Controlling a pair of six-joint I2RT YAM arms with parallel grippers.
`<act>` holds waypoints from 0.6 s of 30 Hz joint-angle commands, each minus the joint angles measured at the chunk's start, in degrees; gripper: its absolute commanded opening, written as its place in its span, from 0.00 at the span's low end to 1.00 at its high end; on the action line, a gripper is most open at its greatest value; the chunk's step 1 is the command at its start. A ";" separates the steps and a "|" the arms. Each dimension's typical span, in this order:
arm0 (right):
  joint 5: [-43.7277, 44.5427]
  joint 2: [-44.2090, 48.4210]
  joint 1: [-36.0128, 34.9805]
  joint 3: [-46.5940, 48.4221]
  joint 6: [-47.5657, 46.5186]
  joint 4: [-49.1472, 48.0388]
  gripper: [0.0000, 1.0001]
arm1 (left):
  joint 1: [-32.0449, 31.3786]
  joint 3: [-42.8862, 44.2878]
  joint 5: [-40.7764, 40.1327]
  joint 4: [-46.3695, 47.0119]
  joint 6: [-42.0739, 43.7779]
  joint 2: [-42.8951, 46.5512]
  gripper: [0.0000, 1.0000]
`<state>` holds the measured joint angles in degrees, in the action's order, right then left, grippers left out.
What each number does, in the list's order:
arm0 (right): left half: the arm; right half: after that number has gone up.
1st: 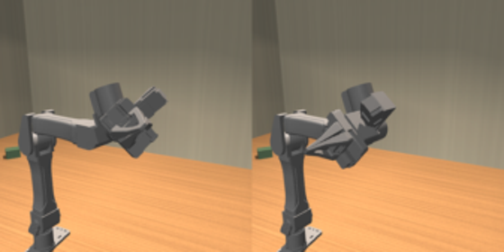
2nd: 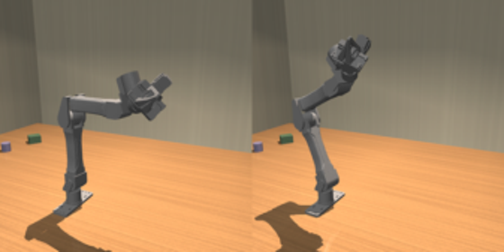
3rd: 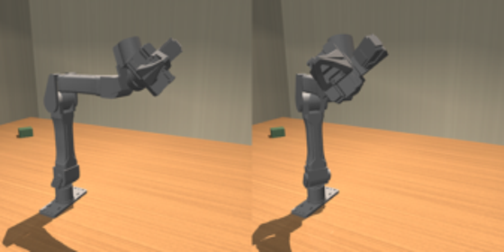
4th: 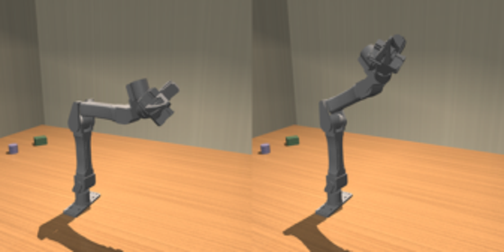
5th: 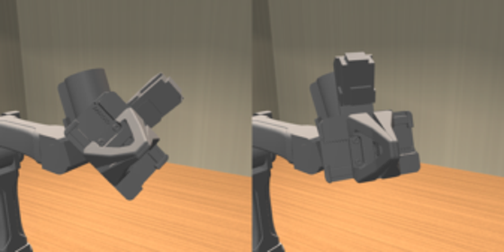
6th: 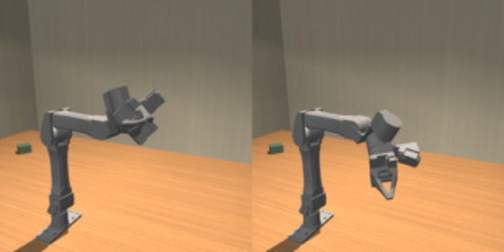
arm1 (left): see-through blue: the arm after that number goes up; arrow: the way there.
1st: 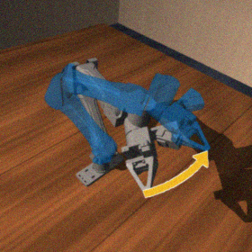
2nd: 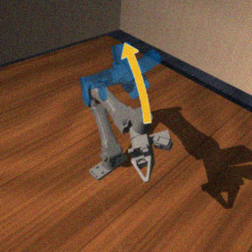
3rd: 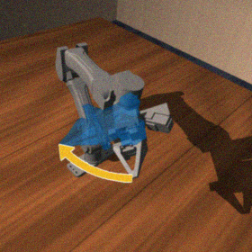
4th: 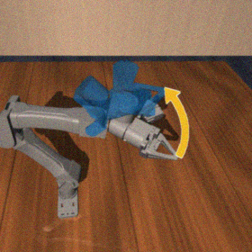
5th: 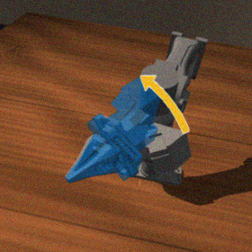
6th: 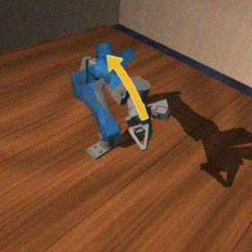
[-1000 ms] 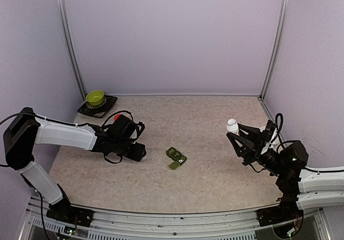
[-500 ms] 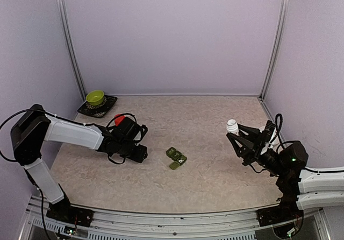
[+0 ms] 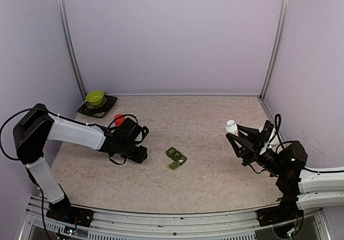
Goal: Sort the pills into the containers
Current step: Pick up the lid of the pill bottle from the center of the board.
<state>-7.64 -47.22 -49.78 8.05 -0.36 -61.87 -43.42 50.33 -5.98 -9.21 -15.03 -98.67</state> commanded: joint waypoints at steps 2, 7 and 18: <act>0.56 0.62 -0.49 -0.35 0.18 0.25 0.00 | 0.37 2.31 0.96 0.86 0.67 -0.97 0.43; 0.69 0.79 -0.44 -0.27 0.10 0.58 0.00 | 0.40 2.57 1.19 0.82 0.70 -1.26 0.38; 0.55 0.70 -0.43 -0.31 0.16 0.68 0.00 | 0.43 3.18 1.10 -0.22 0.61 -1.68 0.38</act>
<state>-7.62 -47.22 -49.78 8.05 -0.36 -60.88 -43.42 51.86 -4.93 -9.06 -14.90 -99.53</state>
